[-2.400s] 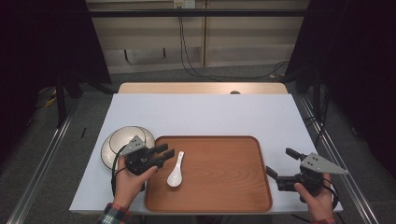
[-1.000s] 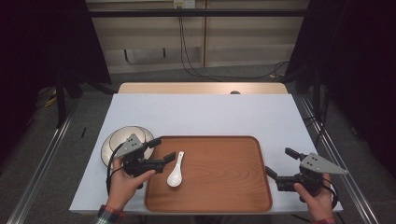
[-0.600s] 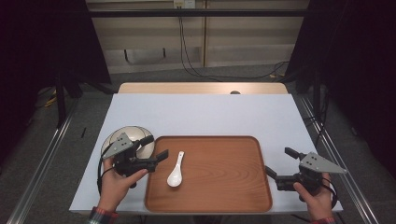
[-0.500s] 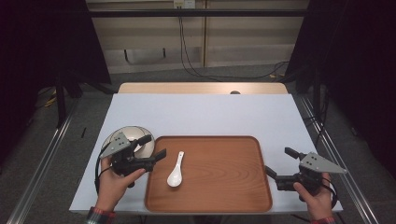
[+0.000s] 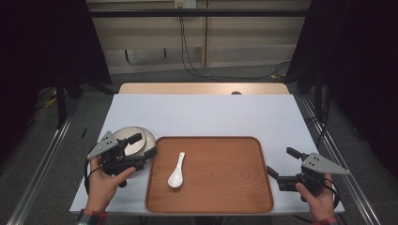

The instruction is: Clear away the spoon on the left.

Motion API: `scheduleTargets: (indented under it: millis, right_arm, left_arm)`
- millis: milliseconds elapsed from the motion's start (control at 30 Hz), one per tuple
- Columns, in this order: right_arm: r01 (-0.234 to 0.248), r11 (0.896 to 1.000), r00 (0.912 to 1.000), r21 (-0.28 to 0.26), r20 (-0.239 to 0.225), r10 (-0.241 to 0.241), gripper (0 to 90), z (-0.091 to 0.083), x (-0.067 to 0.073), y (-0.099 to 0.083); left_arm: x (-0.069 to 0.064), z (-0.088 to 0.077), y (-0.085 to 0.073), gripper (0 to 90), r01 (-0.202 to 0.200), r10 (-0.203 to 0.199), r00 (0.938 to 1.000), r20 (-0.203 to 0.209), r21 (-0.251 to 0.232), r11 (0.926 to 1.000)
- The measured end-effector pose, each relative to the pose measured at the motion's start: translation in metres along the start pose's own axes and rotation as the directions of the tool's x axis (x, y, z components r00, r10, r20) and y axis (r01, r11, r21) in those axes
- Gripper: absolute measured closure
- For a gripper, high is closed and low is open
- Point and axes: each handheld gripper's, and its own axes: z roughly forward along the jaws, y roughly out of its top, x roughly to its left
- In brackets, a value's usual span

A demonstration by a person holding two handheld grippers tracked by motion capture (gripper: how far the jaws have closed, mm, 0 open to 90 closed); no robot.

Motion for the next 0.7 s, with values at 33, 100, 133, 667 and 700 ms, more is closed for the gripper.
scheduleTargets:
  millis: [33,100,133,667,700]
  right_arm:
    - [-0.003,1.000,1.0000,-0.002,0.001,0.003,1.3,-0.001,0.000,0.000]
    - [0.002,1.000,1.0000,-0.016,0.000,-0.002,1.3,-0.001,0.000,0.001]
    - [0.002,1.000,1.0000,-0.016,0.000,-0.002,1.3,-0.001,0.000,0.001]
    - [-0.002,1.000,1.0000,-0.028,0.007,0.003,1.3,-0.003,-0.001,0.002]
    - [-0.003,1.000,1.0000,-0.027,0.006,0.003,1.2,-0.003,-0.001,0.002]
  left_arm:
    - [0.001,-0.002,0.000,16.0,0.007,-0.007,1.0000,0.000,-0.006,1.0000]
    - [0.003,-0.005,0.001,16.0,0.015,-0.015,0.9999,-0.006,-0.009,0.9999]
    - [0.003,-0.005,0.001,16.0,0.015,-0.015,0.9999,-0.006,-0.009,0.9999]
    - [0.020,-0.028,0.002,14.9,0.011,-0.013,0.9979,-0.063,-0.030,0.9995]
    - [0.021,-0.029,0.002,14.9,0.005,-0.007,0.9973,-0.073,-0.024,0.9997]
